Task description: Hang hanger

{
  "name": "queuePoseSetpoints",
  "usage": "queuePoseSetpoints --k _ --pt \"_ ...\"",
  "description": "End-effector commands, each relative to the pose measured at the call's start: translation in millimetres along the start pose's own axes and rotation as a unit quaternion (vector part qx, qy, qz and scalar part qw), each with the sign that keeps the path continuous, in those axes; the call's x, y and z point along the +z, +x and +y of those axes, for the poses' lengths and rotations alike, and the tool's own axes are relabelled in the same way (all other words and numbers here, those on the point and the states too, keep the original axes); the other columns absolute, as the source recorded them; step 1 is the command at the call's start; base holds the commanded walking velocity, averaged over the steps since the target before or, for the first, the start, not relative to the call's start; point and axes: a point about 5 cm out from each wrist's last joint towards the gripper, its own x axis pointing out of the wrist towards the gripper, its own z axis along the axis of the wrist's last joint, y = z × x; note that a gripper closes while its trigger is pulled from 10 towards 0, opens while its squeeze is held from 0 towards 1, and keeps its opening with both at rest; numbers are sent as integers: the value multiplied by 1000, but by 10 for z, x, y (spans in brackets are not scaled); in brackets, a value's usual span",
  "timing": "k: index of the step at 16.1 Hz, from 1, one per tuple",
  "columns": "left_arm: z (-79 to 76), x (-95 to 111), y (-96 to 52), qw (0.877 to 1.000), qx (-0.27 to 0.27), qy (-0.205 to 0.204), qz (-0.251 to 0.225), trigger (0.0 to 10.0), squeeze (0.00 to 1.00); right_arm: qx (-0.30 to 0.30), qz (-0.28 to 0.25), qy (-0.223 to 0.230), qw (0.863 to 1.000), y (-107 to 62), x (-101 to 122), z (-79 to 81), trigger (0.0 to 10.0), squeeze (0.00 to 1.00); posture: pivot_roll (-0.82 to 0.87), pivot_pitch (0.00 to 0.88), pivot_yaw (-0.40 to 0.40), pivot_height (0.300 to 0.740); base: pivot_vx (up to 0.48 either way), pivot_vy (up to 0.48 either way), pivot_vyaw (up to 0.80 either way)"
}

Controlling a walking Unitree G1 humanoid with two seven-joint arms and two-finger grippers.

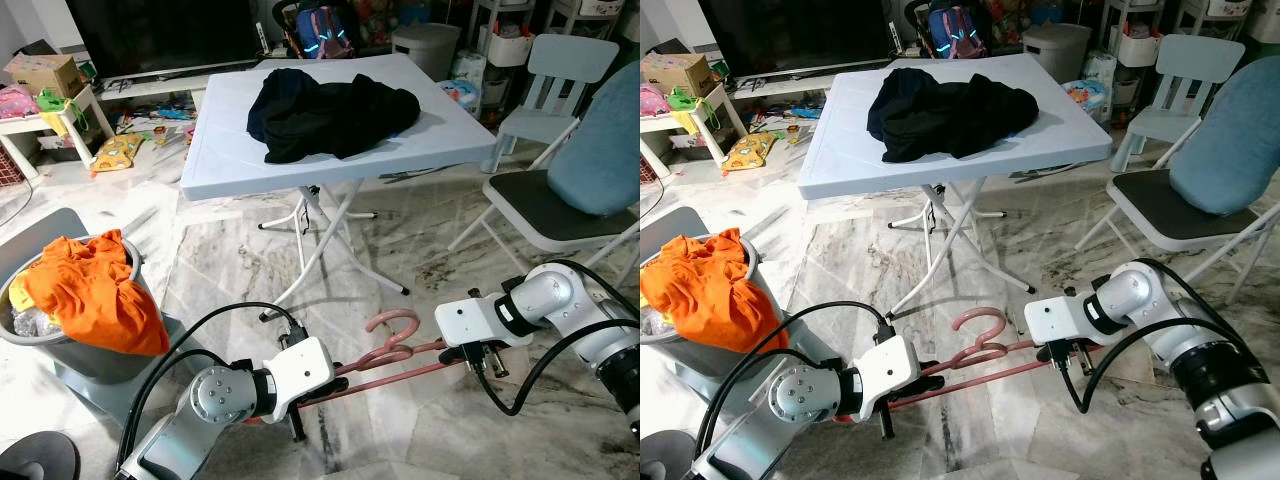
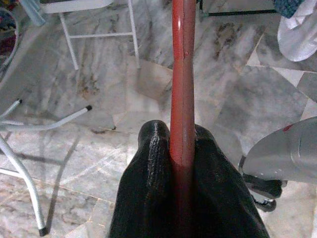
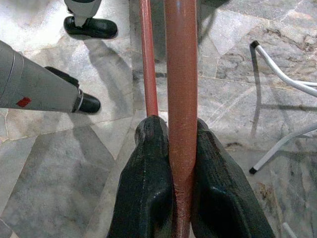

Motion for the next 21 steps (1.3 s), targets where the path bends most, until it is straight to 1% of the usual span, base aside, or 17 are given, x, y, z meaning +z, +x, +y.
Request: queuePoseSetpoints --k 1,4,5,6,7,8,9,12,15,16,17,18,19,20,21 --pt "86 -9 -21 1000 28 5 -4 10000 1000 -1 -6 -2 1000 23 13 -7 0 0 -77 0 63 740 0 0 0" --pt "238 46 -53 996 83 26 -22 10000 1000 -25 26 -8 999 38 -55 -57 0 0 -72 0 57 740 0 0 0" --pt "267 68 -67 995 94 31 -26 10000 1000 -28 34 -12 999 42 -71 -63 0 0 -72 0 56 740 0 0 0" --pt "312 159 -107 992 114 34 -49 10000 1000 -47 47 -9 998 63 -105 -95 0 0 -71 0 56 740 0 0 0" --pt "316 189 -128 991 116 38 -53 10000 1000 -59 55 -9 997 77 -122 -114 0 0 -70 0 57 740 0 0 0" --pt "300 225 -162 991 113 46 -58 10000 1000 -81 74 -8 994 102 -166 -143 0 0 -69 0 57 740 0 0 0" --pt "283 239 -180 991 111 56 -58 10000 1000 -91 87 -9 992 113 -194 -150 0 0 -67 0 55 740 0 0 0" --pt "267 221 -210 989 118 64 -55 10000 1000 -116 111 3 987 127 -281 -174 0 0 -66 0 49 740 0 0 0" --pt "281 236 -214 987 135 55 -64 10000 1000 -142 123 11 982 115 -317 -216 0 0 -73 0 50 740 0 0 0" --pt "298 251 -229 984 156 40 -75 10000 1000 -157 128 16 979 101 -337 -236 0 0 -73 0 50 740 0 0 0" --pt "339 218 -277 971 221 -1 -90 10000 1000 -184 122 50 974 103 -374 -255 0 0 -72 0 51 740 0 0 0" --pt "354 184 -304 961 259 -22 -97 10000 1000 -199 108 83 970 127 -383 -261 0 0 -72 0 51 740 0 0 0" --pt "369 127 -340 943 311 -58 -103 10000 1000 -215 76 144 963 178 -382 -259 0 0 -68 0 47 740 0 0 0" --pt "373 99 -354 934 334 -78 -105 10000 1000 -217 54 173 959 217 -371 -252 0 0 -66 0 45 740 0 0 0" --pt "376 62 -368 923 359 -96 -103 10000 1000 -218 30 205 954 269 -352 -243 2039 0 -64 0 46 740 0 0 0"
